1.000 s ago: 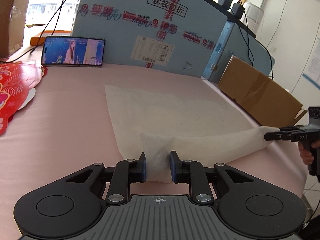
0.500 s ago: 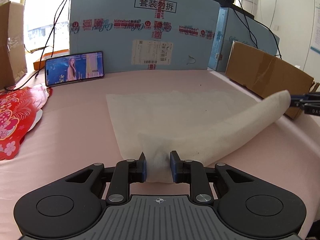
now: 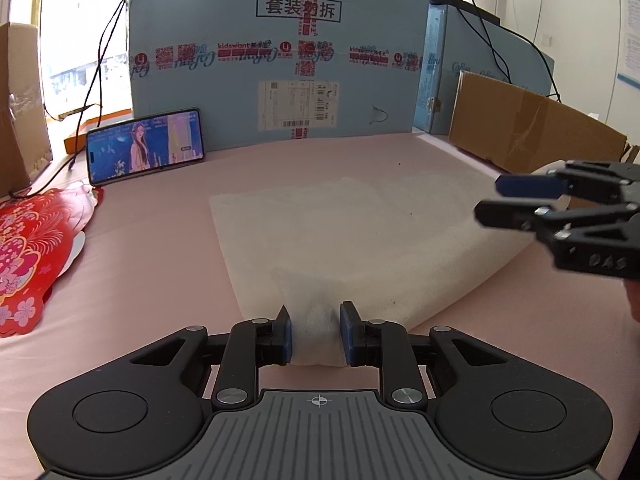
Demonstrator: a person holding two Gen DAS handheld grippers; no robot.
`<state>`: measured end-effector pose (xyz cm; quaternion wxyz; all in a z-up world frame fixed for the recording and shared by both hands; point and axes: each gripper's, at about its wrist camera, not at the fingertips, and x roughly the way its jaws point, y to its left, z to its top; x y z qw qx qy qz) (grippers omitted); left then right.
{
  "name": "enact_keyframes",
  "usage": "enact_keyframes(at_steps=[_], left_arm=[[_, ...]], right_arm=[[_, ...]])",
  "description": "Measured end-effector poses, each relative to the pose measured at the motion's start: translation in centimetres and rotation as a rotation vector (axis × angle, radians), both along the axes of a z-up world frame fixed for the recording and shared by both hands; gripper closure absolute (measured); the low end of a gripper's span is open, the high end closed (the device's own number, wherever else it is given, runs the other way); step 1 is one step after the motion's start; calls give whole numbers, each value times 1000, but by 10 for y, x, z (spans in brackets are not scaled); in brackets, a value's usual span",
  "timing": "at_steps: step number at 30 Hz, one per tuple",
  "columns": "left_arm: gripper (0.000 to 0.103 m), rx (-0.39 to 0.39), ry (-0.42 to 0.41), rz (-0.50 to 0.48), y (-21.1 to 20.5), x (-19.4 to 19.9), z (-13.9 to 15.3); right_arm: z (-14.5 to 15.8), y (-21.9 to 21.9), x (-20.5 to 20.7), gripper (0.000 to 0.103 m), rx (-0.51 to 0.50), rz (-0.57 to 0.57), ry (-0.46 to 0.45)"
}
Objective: Fold shopping bag
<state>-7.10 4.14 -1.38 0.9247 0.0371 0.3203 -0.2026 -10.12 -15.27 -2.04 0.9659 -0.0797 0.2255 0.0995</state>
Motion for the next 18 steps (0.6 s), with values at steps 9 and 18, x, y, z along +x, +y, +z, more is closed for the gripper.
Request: enact_keyframes(at_steps=[9,18], left_arm=[[31,54,4,144,15,-4,-3],[27,164,-245,245,3,-38,30]], right_arm=[[-19,-40,-9,57,-19,-231,130],[-22,-54,-14,56,13,-250,135]])
